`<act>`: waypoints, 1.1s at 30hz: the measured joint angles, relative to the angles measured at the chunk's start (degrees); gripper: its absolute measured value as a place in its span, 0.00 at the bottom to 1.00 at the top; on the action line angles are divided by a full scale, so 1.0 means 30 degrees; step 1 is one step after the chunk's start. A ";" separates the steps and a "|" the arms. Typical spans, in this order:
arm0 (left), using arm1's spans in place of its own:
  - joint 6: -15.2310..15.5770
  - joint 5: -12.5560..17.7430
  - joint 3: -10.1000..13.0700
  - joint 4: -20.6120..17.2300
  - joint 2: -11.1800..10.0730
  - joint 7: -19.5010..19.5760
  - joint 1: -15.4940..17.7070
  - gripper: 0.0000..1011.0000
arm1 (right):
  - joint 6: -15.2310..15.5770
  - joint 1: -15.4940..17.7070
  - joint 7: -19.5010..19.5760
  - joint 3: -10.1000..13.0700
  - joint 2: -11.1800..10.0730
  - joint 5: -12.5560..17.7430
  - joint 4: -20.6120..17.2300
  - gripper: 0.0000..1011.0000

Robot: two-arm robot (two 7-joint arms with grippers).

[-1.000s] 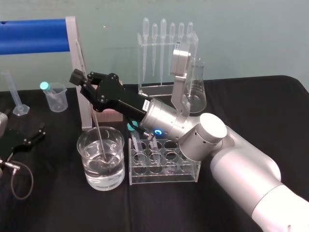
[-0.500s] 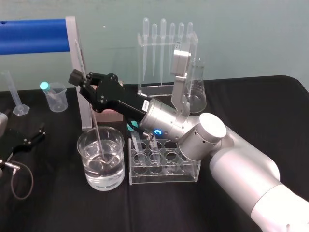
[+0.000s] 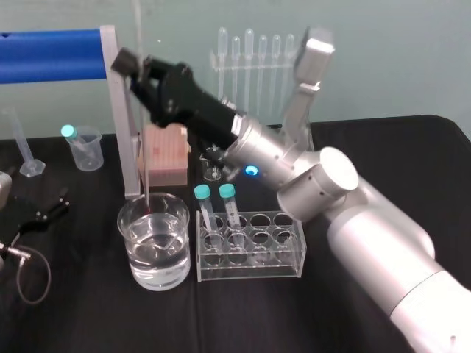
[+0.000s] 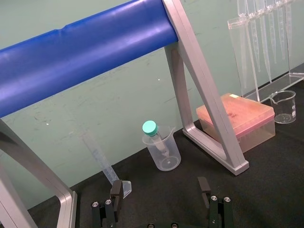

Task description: Hold the thermometer with one hand and immerse one end into the beaker, then reinsert it into the test tube rack.

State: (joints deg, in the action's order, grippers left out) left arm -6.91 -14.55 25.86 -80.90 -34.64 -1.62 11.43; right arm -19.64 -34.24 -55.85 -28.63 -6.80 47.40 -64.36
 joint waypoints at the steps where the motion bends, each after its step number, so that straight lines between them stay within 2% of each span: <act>1: 0.0000 0.0000 0.0000 -0.0001 -0.0001 0.0000 0.0001 1.00 | -0.0030 0.0021 0.0025 0.0099 -0.0058 0.0102 -0.0271 0.05; 6: 0.0000 0.0000 -0.0001 -0.0001 -0.0001 0.0000 0.0000 1.00 | -0.0283 0.0239 0.0369 0.0730 -0.0468 0.0731 -0.1761 0.05; 8: 0.0000 0.0000 -0.0001 0.0000 -0.0001 -0.0001 0.0001 1.00 | -0.0509 0.0526 0.0989 0.1254 -0.1039 0.0824 -0.2955 0.05; 9: 0.0000 0.0000 0.0000 -0.0001 -0.0001 -0.0001 0.0001 1.00 | -0.0509 0.0526 0.0989 0.1254 -0.1039 0.0824 -0.2955 0.05; 14: 0.0000 0.0000 -0.0001 0.0000 -0.0001 0.0000 0.0001 1.00 | -0.0741 0.1753 0.3462 0.2560 -0.2970 -0.0201 -0.5501 0.05; 15: 0.0000 0.0001 0.0000 -0.0001 -0.0001 0.0000 0.0002 1.00 | -0.0741 0.1753 0.3462 0.2560 -0.2970 -0.0201 -0.5501 0.05; 16: 0.0000 0.0000 0.0000 -0.0001 0.0000 0.0001 0.0001 1.00 | -0.0738 0.2209 0.4041 0.2903 -0.3467 -0.0508 -0.6095 0.05; 19: -0.0001 0.0000 0.0000 0.0000 -0.0001 0.0001 0.0001 1.00 | -0.0673 0.3155 0.5010 0.3576 -0.4365 -0.1055 -0.7106 0.05; 24: 0.0000 0.0000 -0.0001 -0.0001 -0.0001 0.0001 0.0001 1.00 | -0.0557 0.4780 0.5871 0.4663 -0.5468 -0.1532 -0.8162 0.05; 33: 0.0000 0.0000 0.0000 0.0000 -0.0001 0.0000 0.0001 1.00 | -0.0295 0.6302 0.5980 0.5347 -0.5913 -0.1512 -0.8110 0.05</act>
State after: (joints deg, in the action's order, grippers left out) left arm -6.91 -14.55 25.86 -80.90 -34.64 -1.62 11.43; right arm -20.53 -15.34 -37.91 -12.59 -24.54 42.87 -88.70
